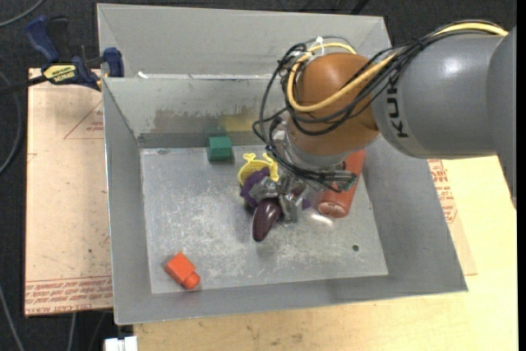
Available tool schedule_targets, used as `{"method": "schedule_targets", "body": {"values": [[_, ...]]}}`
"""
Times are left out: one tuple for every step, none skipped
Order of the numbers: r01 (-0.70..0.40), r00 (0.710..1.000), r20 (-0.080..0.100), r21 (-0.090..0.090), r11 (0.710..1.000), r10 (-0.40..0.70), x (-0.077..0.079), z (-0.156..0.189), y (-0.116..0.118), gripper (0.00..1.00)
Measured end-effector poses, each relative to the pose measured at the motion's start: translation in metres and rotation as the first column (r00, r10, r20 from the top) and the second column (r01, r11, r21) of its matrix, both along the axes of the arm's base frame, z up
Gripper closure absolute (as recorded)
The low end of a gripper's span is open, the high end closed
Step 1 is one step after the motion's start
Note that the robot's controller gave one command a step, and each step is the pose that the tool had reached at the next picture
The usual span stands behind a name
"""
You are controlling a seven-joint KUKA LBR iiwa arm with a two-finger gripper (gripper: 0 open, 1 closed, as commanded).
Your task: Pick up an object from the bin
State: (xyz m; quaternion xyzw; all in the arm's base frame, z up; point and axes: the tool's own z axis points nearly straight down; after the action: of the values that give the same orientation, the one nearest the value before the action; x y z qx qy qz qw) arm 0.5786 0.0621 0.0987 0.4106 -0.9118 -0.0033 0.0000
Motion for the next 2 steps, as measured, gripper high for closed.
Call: {"method": "schedule_targets", "body": {"values": [[0.000, 1.000, 0.007, 0.000, 1.000, 0.000, 0.002, 0.021, 0.000, 1.00], [0.000, 1.000, 0.011, 0.001, 1.000, 0.000, 0.003, 0.037, 0.000, 1.00]]}}
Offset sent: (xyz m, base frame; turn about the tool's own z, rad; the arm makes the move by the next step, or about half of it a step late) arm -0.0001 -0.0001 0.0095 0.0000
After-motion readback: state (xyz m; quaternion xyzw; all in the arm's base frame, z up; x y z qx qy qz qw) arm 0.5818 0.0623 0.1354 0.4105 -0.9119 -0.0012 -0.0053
